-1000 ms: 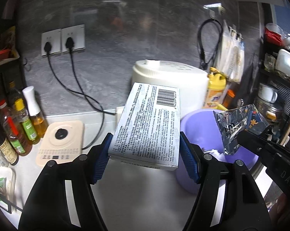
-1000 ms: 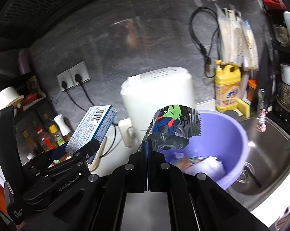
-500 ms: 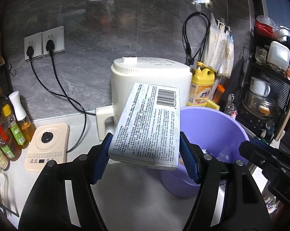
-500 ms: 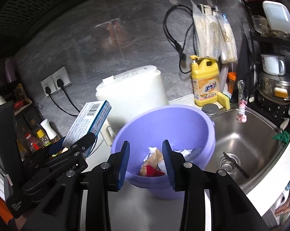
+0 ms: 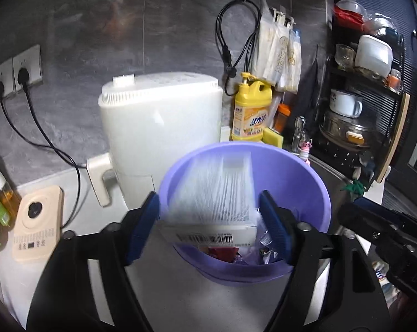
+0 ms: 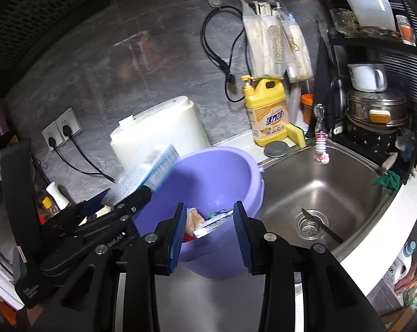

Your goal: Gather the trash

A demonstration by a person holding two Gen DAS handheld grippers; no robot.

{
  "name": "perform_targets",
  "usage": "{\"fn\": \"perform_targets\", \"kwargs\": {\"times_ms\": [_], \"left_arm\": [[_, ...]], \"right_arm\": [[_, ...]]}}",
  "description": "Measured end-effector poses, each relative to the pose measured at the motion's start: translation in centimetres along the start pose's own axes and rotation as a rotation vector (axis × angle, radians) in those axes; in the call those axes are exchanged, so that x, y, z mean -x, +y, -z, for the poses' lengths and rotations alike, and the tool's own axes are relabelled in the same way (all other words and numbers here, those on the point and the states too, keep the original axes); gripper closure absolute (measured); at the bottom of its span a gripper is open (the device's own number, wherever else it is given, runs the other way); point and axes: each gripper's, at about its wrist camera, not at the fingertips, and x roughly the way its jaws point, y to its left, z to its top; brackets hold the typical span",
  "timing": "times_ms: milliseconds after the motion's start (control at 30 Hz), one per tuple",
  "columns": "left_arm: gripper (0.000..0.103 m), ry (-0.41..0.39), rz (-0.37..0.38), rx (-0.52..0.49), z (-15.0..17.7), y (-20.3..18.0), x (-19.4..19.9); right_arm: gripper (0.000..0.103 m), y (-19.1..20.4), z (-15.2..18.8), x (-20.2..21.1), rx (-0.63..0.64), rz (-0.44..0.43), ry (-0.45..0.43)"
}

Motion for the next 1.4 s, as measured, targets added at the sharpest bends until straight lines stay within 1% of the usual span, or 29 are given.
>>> {"fn": "perform_targets", "kwargs": {"times_ms": [67,300,467,667,733,800,867,967,1067,1233,1400], "left_arm": [[0.021,0.003,-0.004,0.007,0.2,0.2,-0.1],[0.014,0.0,-0.049,0.024,0.4,2.1,0.9],[0.01,-0.009,-0.092,0.035,0.8,3.8,2.8],[0.009,-0.015,-0.127,0.048,1.1,5.6,5.3],[0.008,-0.023,-0.152,0.062,1.2,6.4,6.3],[0.007,-0.031,-0.166,0.08,1.3,7.2,7.2],[0.006,-0.042,-0.181,0.094,1.4,7.8,8.1],[0.006,-0.055,-0.206,0.115,1.5,8.9,9.4],[0.006,-0.059,-0.222,0.135,1.9,10.0,10.6],[0.006,-0.069,-0.25,0.169,2.4,11.6,12.4],[0.006,-0.079,-0.286,0.187,3.1,12.9,14.3]], "right_arm": [[0.067,-0.1,0.0,0.0,0.001,0.003,-0.002],[0.066,0.5,0.2,-0.3,0.0,-0.016,0.001],[0.064,1.6,0.1,-0.3,0.009,-0.048,0.001],[0.058,3.3,0.0,0.0,0.024,-0.079,0.013],[0.051,3.9,-0.1,0.4,0.037,-0.09,0.009],[0.047,4.7,-0.2,0.8,0.055,-0.102,0.002],[0.047,5.5,-0.2,1.0,0.072,-0.114,0.002],[0.042,6.5,-0.2,1.1,0.094,-0.132,0.006],[0.037,7.5,-0.2,1.2,0.12,-0.152,0.009],[0.026,9.1,-0.1,1.1,0.147,-0.179,0.018],[0.019,10.8,0.5,1.2,0.181,-0.202,0.031]]}}
